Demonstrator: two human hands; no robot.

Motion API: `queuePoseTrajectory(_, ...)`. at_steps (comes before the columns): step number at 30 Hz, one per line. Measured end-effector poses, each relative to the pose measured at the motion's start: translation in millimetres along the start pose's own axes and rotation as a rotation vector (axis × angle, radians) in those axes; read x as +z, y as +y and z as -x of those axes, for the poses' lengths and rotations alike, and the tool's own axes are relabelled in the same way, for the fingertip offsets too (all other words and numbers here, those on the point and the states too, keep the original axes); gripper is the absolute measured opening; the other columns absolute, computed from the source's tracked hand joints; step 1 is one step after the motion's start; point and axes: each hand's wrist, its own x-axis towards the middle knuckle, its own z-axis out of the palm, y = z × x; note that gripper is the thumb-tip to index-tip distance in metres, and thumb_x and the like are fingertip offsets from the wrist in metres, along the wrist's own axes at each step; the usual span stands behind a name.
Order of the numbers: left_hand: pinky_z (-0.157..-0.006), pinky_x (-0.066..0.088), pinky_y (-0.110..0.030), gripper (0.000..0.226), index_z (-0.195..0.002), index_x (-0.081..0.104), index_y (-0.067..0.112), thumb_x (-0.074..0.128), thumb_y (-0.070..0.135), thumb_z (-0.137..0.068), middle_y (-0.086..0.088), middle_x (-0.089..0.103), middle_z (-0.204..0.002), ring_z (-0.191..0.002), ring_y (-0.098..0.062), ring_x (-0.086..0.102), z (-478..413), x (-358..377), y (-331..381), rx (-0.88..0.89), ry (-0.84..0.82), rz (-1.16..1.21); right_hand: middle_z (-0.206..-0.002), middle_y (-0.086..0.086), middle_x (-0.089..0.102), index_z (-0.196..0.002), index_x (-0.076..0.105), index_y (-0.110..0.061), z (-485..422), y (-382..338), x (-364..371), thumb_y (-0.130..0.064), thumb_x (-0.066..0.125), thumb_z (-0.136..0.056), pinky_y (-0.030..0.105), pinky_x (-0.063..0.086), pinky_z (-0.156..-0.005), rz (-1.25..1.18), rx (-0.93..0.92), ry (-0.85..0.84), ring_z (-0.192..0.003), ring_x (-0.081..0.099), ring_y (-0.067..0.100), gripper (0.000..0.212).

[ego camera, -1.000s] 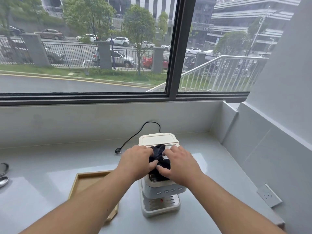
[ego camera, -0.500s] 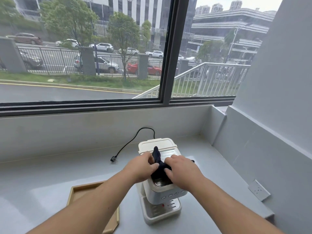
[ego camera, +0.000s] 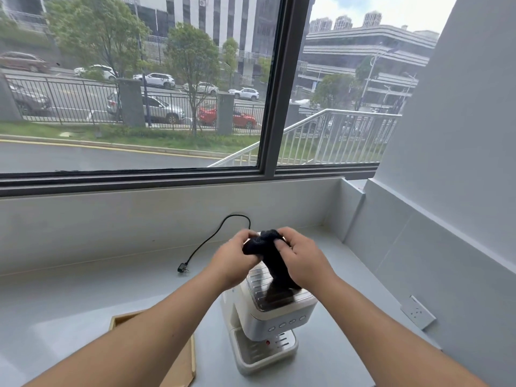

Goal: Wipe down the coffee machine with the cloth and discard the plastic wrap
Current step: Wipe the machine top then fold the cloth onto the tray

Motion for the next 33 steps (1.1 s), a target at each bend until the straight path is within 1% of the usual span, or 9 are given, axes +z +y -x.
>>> queuePoseTrajectory(3, -0.095, 0.057, -0.042, 0.031, -0.103, 0.067, 0.044, 0.073, 0.020, -0.085, 0.011, 0.079, -0.093, -0.094, -0.015, 0.074, -6, -10, 5, 0.019, 0.033, 0.124, -0.087, -0.018, 0.073, -0.109, 0.065, -0.043, -7, -5, -3, -0.038, 0.048, -0.102, 0.034, 0.053, -0.074, -0.078, -0.002, 0.042, -0.084, 0.065, 0.005, 0.019)
queuePoseTrajectory(7, -0.098, 0.056, -0.047, 0.030, -0.106, 0.070, 0.037, 0.072, 0.014, -0.087, 0.001, 0.080, -0.093, -0.097, -0.024, 0.075, -13, -26, 12, 0.049, 0.095, 0.173, -0.082, -0.009, 0.075, -0.106, 0.068, -0.039, -19, -10, -4, -0.041, 0.048, -0.100, 0.044, 0.058, -0.075, -0.120, -0.017, 0.067, -0.078, 0.068, 0.013, 0.021)
queuePoseTrajectory(11, -0.084, 0.058, -0.038, 0.027, -0.106, 0.067, 0.036, 0.072, 0.015, -0.090, 0.010, 0.075, -0.074, -0.077, -0.012, 0.073, -16, -42, 21, 0.059, 0.192, 0.206, -0.076, 0.002, 0.073, -0.092, 0.065, -0.027, -37, -11, 2, -0.041, 0.052, -0.100, 0.053, 0.059, -0.073, -0.129, -0.037, 0.056, -0.073, 0.069, 0.027, 0.021)
queuePoseTrajectory(16, -0.072, 0.059, -0.041, 0.020, -0.111, 0.067, 0.025, 0.070, 0.011, -0.096, -0.008, 0.067, -0.080, -0.073, -0.022, 0.067, -17, -64, 39, 0.025, 0.249, 0.299, -0.071, 0.001, 0.070, -0.082, 0.055, -0.024, -67, -14, 14, -0.048, 0.053, -0.100, 0.047, 0.058, -0.069, -0.119, -0.047, 0.026, -0.068, 0.069, 0.025, 0.030)
queuePoseTrajectory(20, -0.054, 0.053, -0.025, 0.018, -0.113, 0.066, 0.020, 0.066, 0.009, -0.100, -0.009, 0.061, -0.081, -0.064, -0.014, 0.063, -22, -85, 48, -0.015, 0.336, 0.322, -0.068, -0.006, 0.067, -0.080, 0.054, -0.026, -91, -23, 28, -0.052, 0.055, -0.099, 0.037, 0.047, -0.060, -0.072, -0.084, -0.036, -0.067, 0.062, 0.013, 0.033)
queuePoseTrajectory(23, -0.050, 0.051, -0.022, 0.017, -0.112, 0.067, 0.022, 0.067, 0.011, -0.099, -0.005, 0.060, -0.082, -0.061, -0.014, 0.060, -24, -101, 51, -0.056, 0.429, 0.310, -0.067, -0.009, 0.065, -0.081, 0.054, -0.030, -105, -32, 34, -0.055, 0.053, -0.098, 0.030, 0.039, -0.055, -0.068, -0.140, -0.059, -0.066, 0.060, 0.006, 0.031)
queuePoseTrajectory(27, -0.055, 0.055, -0.028, 0.016, -0.106, 0.067, 0.026, 0.068, 0.012, -0.098, -0.003, 0.061, -0.084, -0.069, -0.019, 0.063, -24, -117, 53, -0.109, 0.580, 0.243, -0.067, -0.009, 0.063, -0.081, 0.051, -0.032, -118, -46, 36, -0.055, 0.049, -0.100, 0.033, 0.044, -0.057, -0.062, -0.265, -0.097, -0.065, 0.059, 0.008, 0.030)
queuePoseTrajectory(30, -0.064, 0.064, -0.040, 0.014, -0.102, 0.067, 0.023, 0.066, 0.009, -0.098, -0.005, 0.059, -0.082, -0.073, -0.022, 0.064, -22, -125, 54, -0.152, 0.666, 0.228, -0.069, -0.010, 0.063, -0.084, 0.056, -0.031, -123, -58, 36, -0.056, 0.051, -0.099, 0.034, 0.048, -0.060, -0.090, -0.355, -0.143, -0.067, 0.060, 0.009, 0.030)
queuePoseTrajectory(33, -0.078, 0.065, -0.052, 0.014, -0.101, 0.068, 0.021, 0.065, 0.008, -0.098, -0.014, 0.066, -0.088, -0.079, -0.029, 0.067, -16, -128, 57, -0.219, 0.732, 0.268, -0.079, -0.012, 0.065, -0.094, 0.061, -0.032, -124, -69, 39, -0.072, 0.054, -0.088, 0.036, 0.055, -0.066, -0.081, -0.429, -0.240, -0.074, 0.062, 0.006, 0.041)
